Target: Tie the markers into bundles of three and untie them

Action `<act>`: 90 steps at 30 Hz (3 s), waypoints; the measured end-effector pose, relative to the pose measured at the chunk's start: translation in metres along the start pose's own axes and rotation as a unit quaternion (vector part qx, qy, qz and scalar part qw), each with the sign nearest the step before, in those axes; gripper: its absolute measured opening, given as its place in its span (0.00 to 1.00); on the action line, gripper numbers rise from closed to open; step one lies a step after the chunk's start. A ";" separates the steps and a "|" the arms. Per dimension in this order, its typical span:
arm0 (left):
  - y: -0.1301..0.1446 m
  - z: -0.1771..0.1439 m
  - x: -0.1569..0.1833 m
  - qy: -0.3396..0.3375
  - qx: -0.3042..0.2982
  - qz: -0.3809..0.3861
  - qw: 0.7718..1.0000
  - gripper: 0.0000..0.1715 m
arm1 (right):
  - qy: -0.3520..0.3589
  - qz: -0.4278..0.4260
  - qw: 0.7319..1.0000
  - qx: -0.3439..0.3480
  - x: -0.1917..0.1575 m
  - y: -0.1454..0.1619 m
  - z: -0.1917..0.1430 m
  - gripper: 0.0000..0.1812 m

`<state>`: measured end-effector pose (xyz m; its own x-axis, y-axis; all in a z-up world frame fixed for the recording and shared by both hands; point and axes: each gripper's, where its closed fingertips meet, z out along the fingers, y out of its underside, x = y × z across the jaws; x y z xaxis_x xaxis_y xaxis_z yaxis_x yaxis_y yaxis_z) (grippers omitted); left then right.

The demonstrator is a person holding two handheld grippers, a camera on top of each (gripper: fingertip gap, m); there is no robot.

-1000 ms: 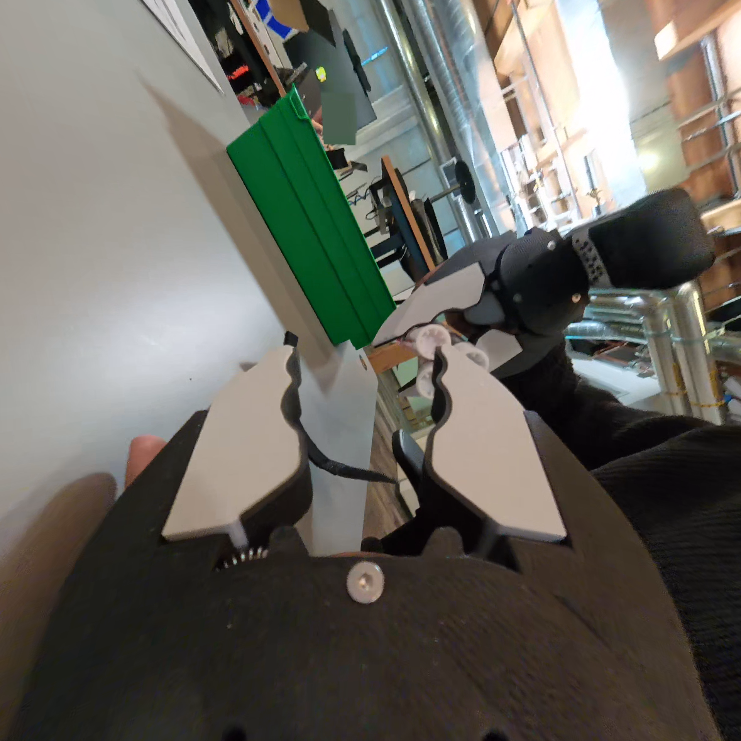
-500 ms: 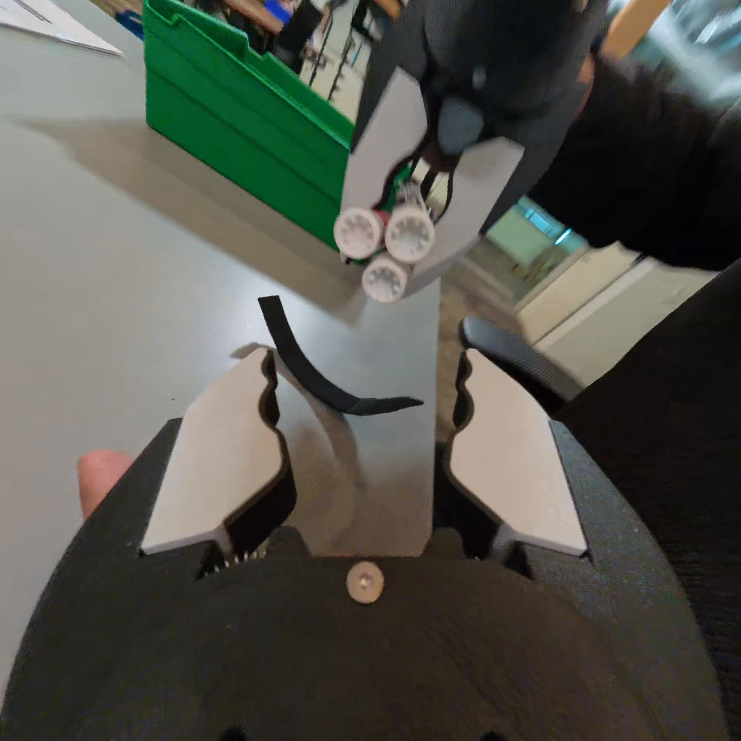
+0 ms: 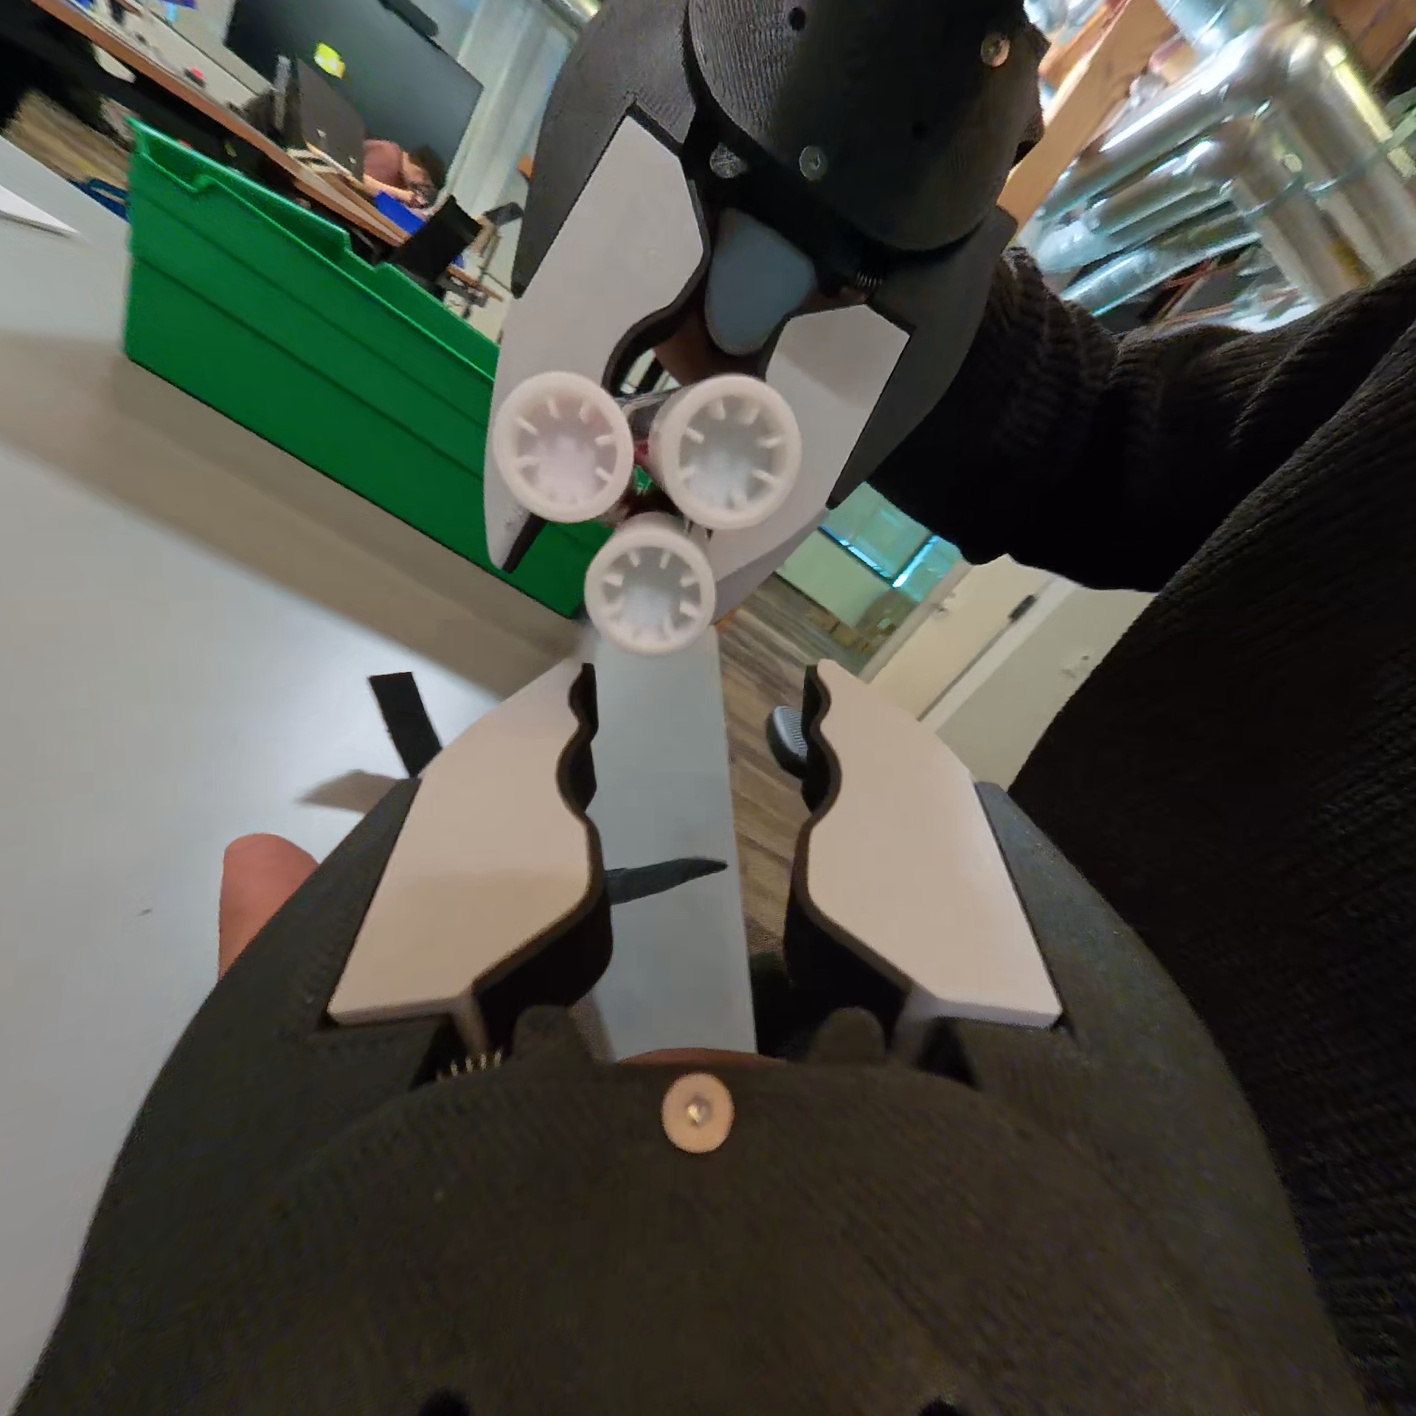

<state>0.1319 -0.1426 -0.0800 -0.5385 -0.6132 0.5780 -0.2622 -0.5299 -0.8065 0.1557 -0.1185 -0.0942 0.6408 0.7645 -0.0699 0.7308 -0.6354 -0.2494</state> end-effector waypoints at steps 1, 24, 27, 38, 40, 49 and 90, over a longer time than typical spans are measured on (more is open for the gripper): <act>-0.001 -0.003 -0.003 -0.013 -0.003 0.012 1.000 0.31 | 0.000 -0.001 1.000 0.000 0.002 -0.003 0.000 0.20; -0.053 -0.092 -0.067 -0.203 0.058 0.073 0.975 0.43 | -0.021 0.000 0.999 -0.035 0.071 -0.015 0.073 0.20; -0.058 -0.098 -0.067 -0.186 0.086 0.049 0.978 0.42 | -0.029 0.002 0.999 -0.036 0.072 -0.016 0.080 0.20; -0.067 -0.110 -0.070 -0.177 0.131 0.029 0.975 0.42 | -0.025 -0.011 0.998 -0.049 0.076 -0.017 0.084 0.20; -0.068 -0.112 -0.071 -0.178 0.135 0.026 0.974 0.42 | -0.026 -0.010 0.998 -0.052 0.075 -0.016 0.088 0.20; -0.070 -0.114 -0.073 -0.177 0.142 0.018 0.974 0.42 | -0.022 -0.017 0.997 -0.066 0.076 -0.012 0.094 0.20; -0.043 -0.031 -0.048 -0.319 -0.115 0.269 0.901 0.34 | 0.067 0.349 0.725 0.590 0.037 0.028 -0.035 0.22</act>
<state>0.1445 -0.0722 -0.0771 -0.0871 -0.9962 -0.0098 -0.2996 0.0356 -0.9534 0.2083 -0.1120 -0.0700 0.8327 0.2336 -0.5020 -0.4415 -0.2670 -0.8566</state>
